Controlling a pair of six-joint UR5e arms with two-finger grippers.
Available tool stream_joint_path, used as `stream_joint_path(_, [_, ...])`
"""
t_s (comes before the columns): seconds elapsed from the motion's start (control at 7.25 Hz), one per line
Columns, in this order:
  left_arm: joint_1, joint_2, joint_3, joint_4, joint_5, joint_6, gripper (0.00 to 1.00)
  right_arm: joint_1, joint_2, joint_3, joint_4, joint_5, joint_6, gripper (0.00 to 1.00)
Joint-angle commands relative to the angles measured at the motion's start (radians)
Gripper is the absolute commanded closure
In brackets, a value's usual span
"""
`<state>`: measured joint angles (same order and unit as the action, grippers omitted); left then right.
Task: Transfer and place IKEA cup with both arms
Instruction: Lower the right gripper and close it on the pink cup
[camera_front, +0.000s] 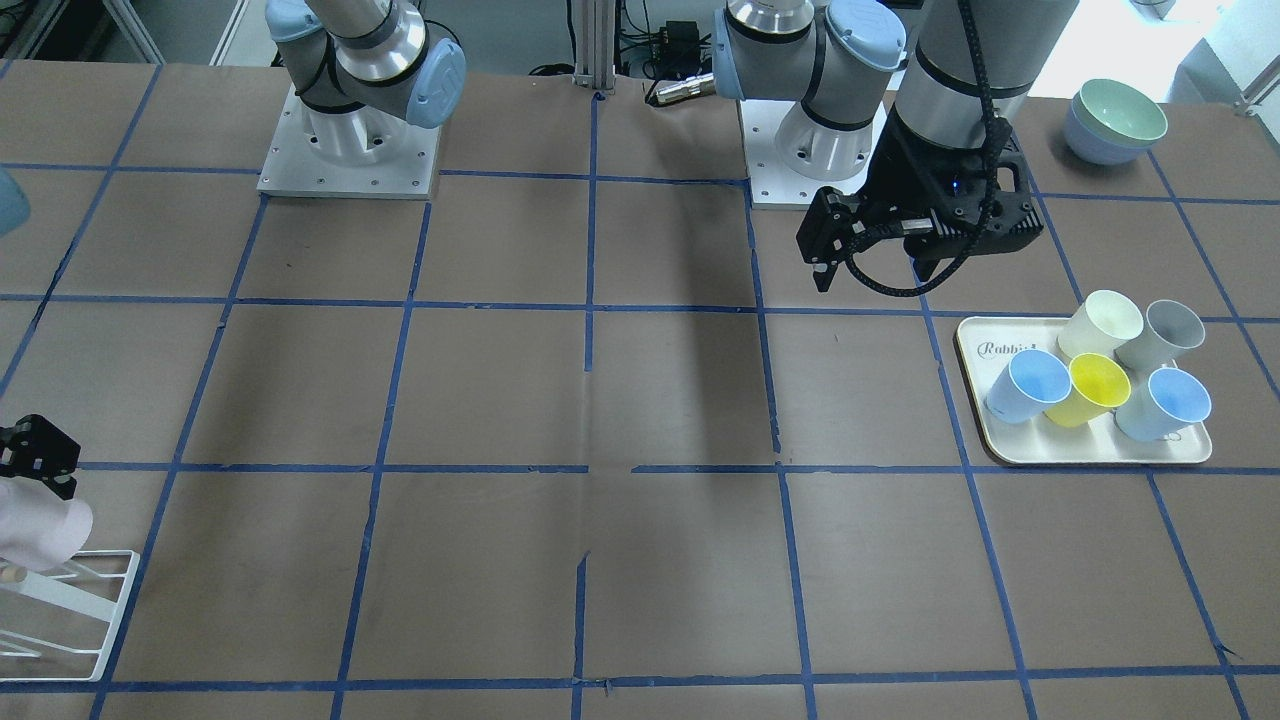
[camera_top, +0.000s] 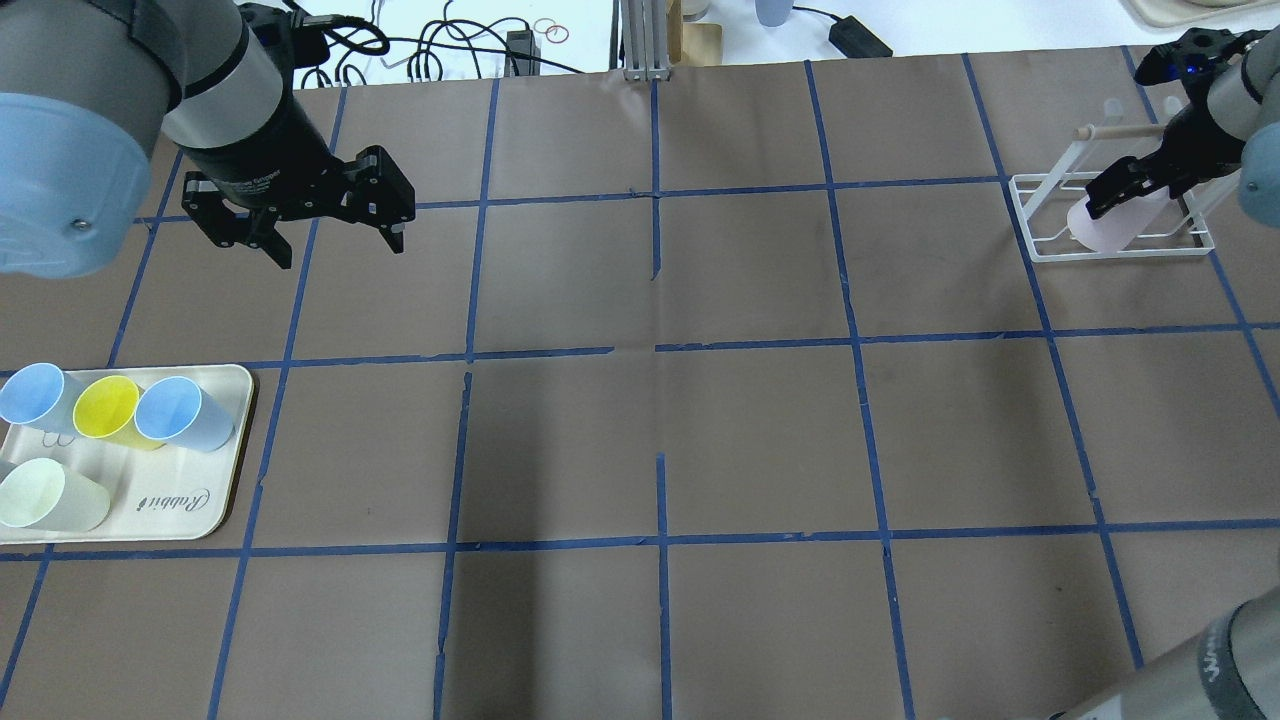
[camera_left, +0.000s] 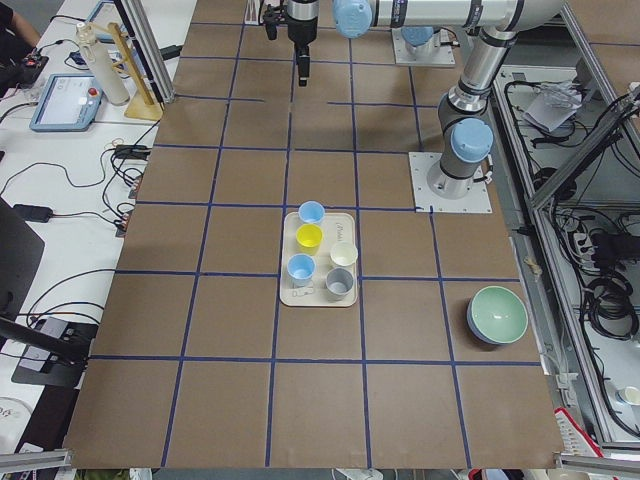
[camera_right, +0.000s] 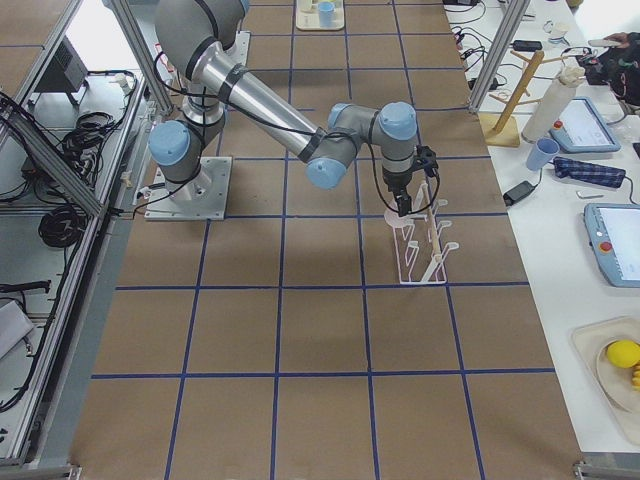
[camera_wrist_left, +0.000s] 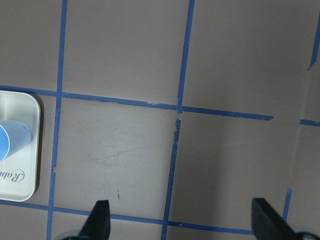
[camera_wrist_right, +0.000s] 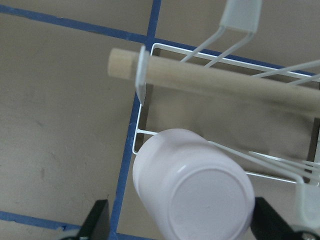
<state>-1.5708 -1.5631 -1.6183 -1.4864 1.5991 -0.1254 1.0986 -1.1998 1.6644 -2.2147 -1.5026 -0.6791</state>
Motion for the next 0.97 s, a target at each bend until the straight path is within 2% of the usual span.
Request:
stream_joint_path(0.0, [0.000,0.000,0.000,0.000,0.001,0.000,0.00,0.000,0.034,0.000,-0.095,0.001,-0.003,0.00])
stream_joint_path(0.55, [0.000,0.000,0.000,0.000,-0.001,0.000,0.00,0.000,0.031,0.011,-0.086,0.001,0.004,0.01])
stream_joint_path(0.83, [0.000,0.000,0.000,0.000,-0.001,0.000,0.00,0.000,0.026,0.008,-0.057,-0.001,0.003,0.05])
